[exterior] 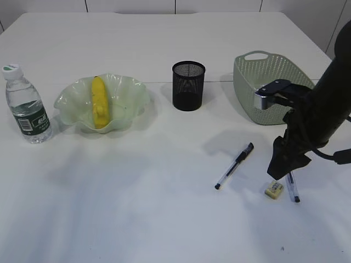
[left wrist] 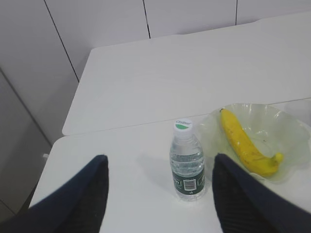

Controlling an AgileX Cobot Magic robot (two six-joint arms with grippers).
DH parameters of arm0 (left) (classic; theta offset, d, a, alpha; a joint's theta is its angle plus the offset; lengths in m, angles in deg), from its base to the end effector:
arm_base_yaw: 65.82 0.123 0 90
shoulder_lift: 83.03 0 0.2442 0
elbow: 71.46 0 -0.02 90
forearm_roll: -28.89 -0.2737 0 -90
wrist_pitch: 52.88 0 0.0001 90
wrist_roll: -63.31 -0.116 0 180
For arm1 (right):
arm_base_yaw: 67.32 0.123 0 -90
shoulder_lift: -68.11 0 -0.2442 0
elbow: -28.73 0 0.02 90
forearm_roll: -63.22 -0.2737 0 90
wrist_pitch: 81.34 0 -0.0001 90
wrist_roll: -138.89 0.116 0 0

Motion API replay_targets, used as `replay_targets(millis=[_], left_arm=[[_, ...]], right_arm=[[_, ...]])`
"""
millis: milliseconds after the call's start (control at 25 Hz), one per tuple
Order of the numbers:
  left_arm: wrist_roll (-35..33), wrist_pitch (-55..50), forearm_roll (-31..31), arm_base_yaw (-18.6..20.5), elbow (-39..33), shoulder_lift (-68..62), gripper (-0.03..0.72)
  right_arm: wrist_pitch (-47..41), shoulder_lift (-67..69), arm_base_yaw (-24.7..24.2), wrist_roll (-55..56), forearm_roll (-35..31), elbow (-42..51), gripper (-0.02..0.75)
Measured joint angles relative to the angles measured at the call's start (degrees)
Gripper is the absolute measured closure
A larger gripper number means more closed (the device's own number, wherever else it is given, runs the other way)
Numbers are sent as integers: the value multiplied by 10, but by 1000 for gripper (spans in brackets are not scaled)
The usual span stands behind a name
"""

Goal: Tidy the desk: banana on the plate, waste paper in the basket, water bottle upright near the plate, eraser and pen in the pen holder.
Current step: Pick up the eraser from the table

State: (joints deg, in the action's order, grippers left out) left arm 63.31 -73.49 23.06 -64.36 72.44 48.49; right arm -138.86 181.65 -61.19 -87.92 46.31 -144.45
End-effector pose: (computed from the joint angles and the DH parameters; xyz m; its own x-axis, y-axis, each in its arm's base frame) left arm 0.2204 0.0098 0.3213 -0.2648 0.0884 -0.9602 -0.0349 0.9943 0.1011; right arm 0.3451 0.0657 0.1135 -0.7156 -0.6709 -0.1946 -0.6980 0.6982 0.1594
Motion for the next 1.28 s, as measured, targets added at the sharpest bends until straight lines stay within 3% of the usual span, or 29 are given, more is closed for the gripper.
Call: replay_targets(millis=[1280], left_arm=[[0,-6,0,0,0,0,216]], right_arm=[[57,97,0,0,23,0,265]])
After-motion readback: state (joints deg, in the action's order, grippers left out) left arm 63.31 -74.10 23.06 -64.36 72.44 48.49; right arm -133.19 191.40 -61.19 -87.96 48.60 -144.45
